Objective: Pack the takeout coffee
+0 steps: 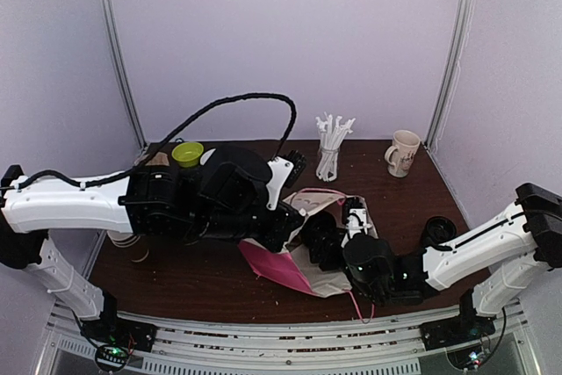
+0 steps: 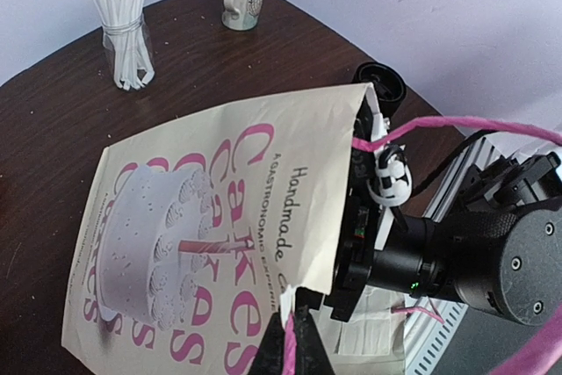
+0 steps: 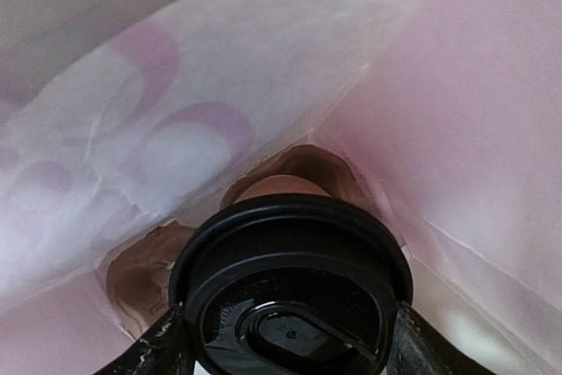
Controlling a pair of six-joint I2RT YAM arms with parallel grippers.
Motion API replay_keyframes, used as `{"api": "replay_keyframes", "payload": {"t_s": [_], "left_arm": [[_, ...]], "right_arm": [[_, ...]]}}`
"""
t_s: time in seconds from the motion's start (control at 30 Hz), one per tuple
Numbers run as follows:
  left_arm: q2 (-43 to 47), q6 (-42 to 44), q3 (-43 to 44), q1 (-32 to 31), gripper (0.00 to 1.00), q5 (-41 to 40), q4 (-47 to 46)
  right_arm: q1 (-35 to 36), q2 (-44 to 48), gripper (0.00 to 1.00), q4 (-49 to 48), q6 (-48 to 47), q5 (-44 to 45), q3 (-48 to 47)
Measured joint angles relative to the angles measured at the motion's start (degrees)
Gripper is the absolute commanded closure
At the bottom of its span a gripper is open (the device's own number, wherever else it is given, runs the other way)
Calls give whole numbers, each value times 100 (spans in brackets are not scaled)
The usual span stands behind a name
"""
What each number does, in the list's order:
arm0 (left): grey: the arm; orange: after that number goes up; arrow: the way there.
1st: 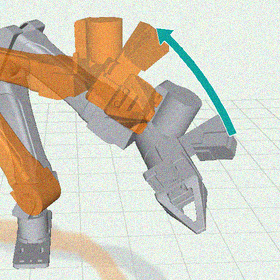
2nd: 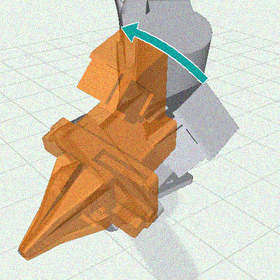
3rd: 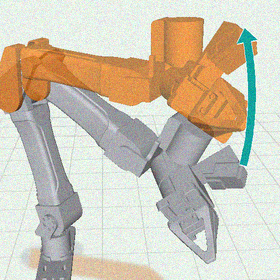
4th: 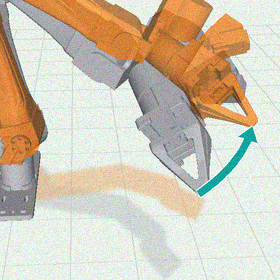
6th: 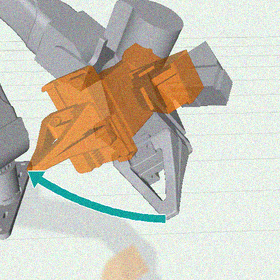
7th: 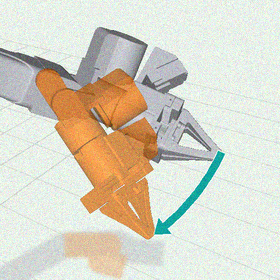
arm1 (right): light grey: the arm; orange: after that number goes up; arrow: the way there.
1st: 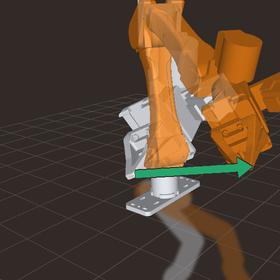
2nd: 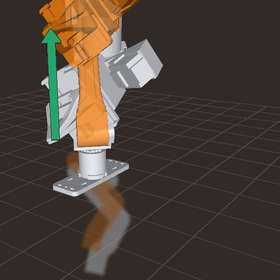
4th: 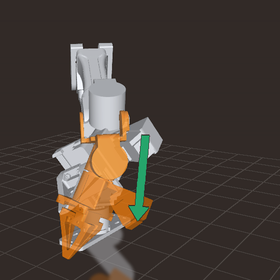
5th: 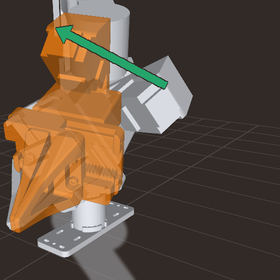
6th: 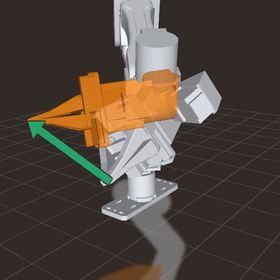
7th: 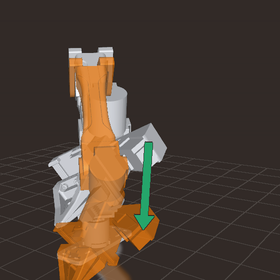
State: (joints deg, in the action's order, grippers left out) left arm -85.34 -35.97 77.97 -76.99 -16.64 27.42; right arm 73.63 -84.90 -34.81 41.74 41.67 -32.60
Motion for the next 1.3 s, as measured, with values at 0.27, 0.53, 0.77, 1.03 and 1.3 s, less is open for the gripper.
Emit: {"api": "replay_keyframes", "payload": {"t_s": [0.27,0.53,0.77,1.03,1.3], "left_arm": [[76,-42,-42,2,100,11,-76],[83,-50,-81,2,100,15,-76],[262,-79,-356,2,100,20,-188],[479,-151,-627,2,100,55,-310],[612,-247,-780,7,100,166,-358]], "right_arm": [[-87,24,47,24,175,68,-22],[-203,-302,47,337,319,31,-382],[-208,-404,48,538,380,-17,-413],[-186,-380,48,463,369,-120,-369],[-162,-385,48,407,330,-170,-372]]}}
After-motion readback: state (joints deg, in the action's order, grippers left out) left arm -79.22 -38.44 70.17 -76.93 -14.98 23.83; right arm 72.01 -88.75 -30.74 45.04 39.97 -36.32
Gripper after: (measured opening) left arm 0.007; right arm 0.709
